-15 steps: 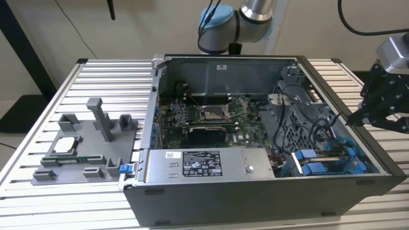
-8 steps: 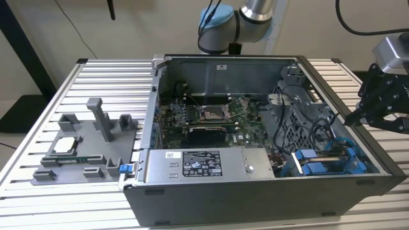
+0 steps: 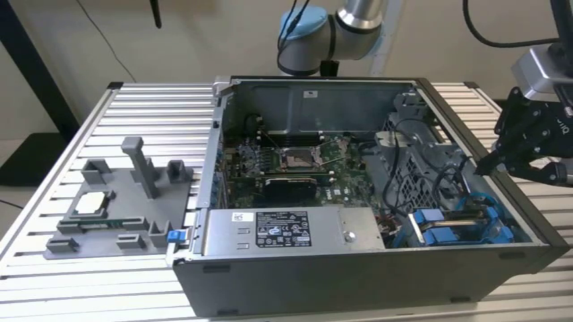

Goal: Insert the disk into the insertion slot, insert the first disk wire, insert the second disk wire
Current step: 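Insert the second disk wire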

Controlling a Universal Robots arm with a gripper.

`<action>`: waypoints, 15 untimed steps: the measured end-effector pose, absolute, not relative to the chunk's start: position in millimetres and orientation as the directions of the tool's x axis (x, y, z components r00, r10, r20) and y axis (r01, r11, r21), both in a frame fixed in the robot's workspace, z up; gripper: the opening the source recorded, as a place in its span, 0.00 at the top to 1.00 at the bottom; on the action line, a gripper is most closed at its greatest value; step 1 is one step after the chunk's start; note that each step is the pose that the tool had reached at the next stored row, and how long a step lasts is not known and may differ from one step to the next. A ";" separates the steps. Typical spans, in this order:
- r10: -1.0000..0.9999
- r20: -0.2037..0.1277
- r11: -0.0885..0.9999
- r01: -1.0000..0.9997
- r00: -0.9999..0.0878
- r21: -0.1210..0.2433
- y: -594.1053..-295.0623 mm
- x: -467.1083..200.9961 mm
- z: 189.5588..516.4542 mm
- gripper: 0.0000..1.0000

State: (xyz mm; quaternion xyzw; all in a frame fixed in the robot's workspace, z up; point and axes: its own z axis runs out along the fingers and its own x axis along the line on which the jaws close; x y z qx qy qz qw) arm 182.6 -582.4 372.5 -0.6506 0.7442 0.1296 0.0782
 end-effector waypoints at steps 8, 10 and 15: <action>-0.948 -0.285 0.120 -0.989 -0.141 0.091 -582.3 169.3 381.4 1.00; -0.948 -0.286 0.120 -0.989 -0.141 0.091 -582.4 164.2 383.2 1.00; -0.948 -0.286 0.120 -0.989 -0.140 0.088 -582.4 152.7 385.0 1.00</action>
